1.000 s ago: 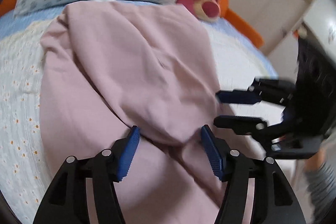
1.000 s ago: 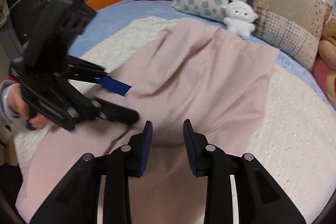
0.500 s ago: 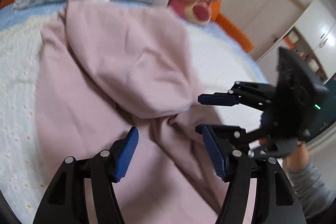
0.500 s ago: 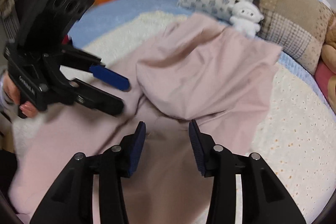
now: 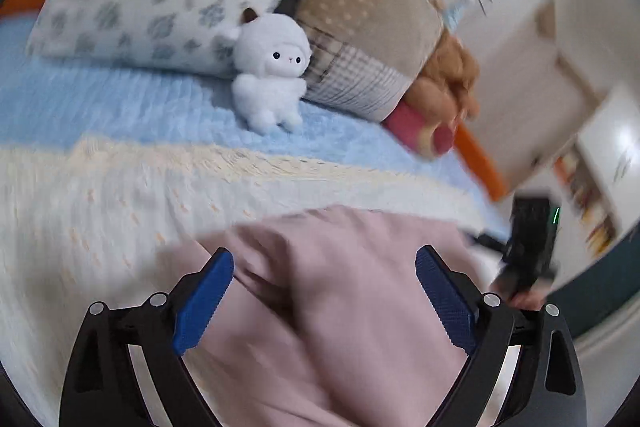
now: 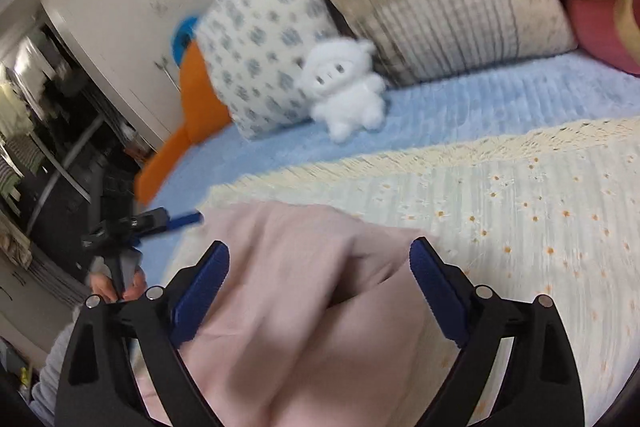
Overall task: Fold large clothes
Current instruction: 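Grasp the folded jacket edge with both grippers and lift it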
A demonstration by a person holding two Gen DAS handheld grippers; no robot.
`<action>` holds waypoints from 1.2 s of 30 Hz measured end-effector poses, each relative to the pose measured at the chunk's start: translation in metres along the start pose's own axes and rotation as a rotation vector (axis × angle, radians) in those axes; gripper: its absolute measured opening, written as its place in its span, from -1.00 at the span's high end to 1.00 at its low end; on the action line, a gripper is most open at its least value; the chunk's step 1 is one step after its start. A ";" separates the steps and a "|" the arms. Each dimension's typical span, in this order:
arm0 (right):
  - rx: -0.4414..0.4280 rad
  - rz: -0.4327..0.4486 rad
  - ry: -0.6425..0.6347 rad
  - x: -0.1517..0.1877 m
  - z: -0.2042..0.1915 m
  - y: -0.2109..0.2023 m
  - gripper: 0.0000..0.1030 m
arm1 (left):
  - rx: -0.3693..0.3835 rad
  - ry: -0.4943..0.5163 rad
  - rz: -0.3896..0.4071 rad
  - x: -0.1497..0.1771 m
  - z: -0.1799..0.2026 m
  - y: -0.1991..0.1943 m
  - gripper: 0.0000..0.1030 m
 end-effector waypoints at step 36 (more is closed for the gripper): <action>-0.342 0.048 -0.627 0.106 -0.160 -0.166 0.51 | 0.228 0.313 0.299 0.121 0.131 -0.174 0.37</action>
Point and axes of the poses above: each gripper's, at about its wrist camera, not at the fingertips, and y roughly the way its jaws point, z to its right, x to its underside, the point moved 4 cm from there along y, roughly the way its jaws point, and after that the axes turned 3 degrees about -x, right-handed, at the moved point
